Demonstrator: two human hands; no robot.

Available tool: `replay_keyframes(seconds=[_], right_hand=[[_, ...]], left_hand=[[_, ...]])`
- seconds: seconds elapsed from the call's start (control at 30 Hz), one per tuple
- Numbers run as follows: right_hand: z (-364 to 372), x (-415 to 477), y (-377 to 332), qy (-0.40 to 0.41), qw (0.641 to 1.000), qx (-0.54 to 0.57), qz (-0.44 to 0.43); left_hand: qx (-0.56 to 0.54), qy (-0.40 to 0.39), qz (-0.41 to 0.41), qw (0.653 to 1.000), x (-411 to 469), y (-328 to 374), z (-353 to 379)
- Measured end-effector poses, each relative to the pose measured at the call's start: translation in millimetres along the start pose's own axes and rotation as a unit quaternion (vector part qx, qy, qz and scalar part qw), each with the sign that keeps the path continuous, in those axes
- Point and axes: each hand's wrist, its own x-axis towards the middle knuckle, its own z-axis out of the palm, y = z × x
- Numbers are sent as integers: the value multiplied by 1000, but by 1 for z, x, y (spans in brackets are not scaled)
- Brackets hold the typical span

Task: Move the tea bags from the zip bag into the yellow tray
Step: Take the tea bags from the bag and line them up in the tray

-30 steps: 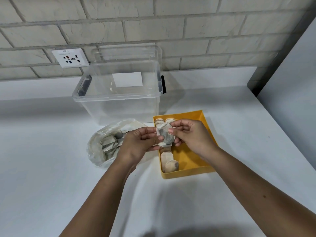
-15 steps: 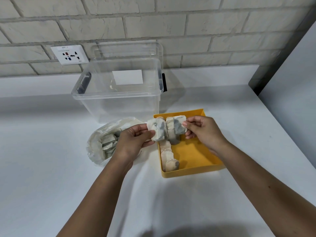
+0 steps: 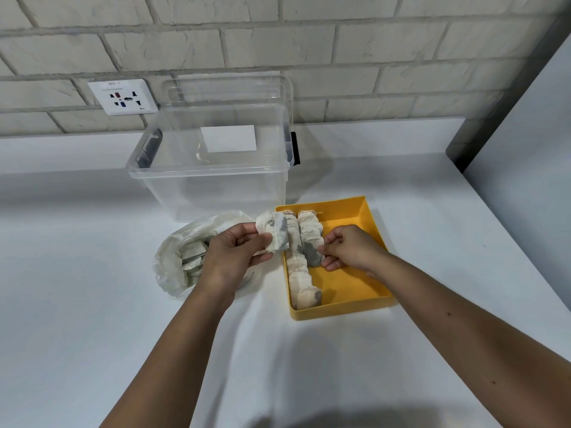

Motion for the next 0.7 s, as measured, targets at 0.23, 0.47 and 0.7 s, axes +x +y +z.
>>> replay_keyframes(seconds=[0.23, 0.47, 0.7], right_hand=[[8, 8, -3, 47, 998, -22, -18], [3, -1, -6, 80, 995, -35, -58], [11, -40, -42, 25, 986, 93, -135]], left_hand=[[0, 0, -2, 1000, -1, 1, 0], [-10, -3, -10, 1000, -2, 1, 2], [-8, -27, -5, 1000, -3, 1, 9]])
